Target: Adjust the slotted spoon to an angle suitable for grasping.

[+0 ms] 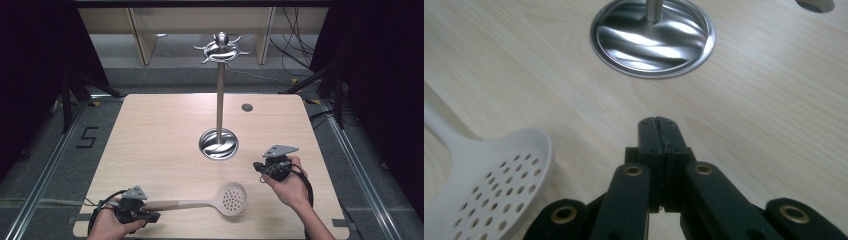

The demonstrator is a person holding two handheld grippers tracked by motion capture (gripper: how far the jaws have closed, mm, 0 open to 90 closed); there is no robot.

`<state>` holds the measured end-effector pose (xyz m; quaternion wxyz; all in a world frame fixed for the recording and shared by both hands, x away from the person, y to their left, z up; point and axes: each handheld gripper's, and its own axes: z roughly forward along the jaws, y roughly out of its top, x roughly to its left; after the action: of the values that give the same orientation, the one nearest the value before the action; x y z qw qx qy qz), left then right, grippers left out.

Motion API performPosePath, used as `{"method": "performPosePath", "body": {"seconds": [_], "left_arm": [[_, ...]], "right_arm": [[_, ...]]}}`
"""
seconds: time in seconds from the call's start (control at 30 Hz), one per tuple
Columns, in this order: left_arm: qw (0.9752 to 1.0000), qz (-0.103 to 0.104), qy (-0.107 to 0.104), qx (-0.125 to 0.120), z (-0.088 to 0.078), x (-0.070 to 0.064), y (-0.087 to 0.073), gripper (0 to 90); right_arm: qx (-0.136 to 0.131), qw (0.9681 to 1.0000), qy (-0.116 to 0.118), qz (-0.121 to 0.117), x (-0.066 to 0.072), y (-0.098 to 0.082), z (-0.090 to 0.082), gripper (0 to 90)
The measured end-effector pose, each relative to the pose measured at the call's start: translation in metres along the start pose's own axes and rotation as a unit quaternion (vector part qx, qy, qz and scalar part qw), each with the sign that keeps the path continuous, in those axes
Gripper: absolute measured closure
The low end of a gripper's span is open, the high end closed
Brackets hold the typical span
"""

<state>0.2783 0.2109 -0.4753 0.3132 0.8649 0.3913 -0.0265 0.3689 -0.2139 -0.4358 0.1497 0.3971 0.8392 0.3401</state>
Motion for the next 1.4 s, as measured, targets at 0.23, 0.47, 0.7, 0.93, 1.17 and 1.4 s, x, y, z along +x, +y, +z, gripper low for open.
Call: {"method": "performPosePath", "body": {"seconds": [0.23, 0.47, 0.7, 0.93, 1.17, 1.4], "left_arm": [[0.9991, 0.017, 0.006, 0.039, 0.005, 0.001, 0.002, 89.3], [0.9982, 0.01, 0.021, 0.055, 0.011, 0.005, 0.008, 89.4], [0.9975, -0.007, 0.023, 0.066, 0.014, 0.014, 0.011, 89.4], [0.9968, -0.017, 0.032, 0.072, 0.015, 0.024, 0.013, 89.4], [0.9964, -0.027, 0.045, 0.067, 0.016, 0.03, 0.018, 89.4], [0.9959, -0.032, 0.055, 0.065, 0.017, 0.038, 0.024, 89.4]], "right_arm": [[0.04, 0.999, 0.019, 0.003, 0.011, 0.012, 0.022, 90.0], [0.094, 0.994, 0.049, -0.027, 0.033, 0.018, 0.045, 90.0], [0.124, 0.9894, 0.066, -0.038, 0.038, 0.019, 0.05, 90.0], [0.129, 0.9887, 0.068, -0.035, 0.04, 0.018, 0.047, 90.0], [0.127, 0.9887, 0.068, -0.041, 0.039, 0.016, 0.048, 90.0], [0.139, 0.9869, 0.072, -0.039, 0.041, 0.015, 0.048, 90.0]]}}
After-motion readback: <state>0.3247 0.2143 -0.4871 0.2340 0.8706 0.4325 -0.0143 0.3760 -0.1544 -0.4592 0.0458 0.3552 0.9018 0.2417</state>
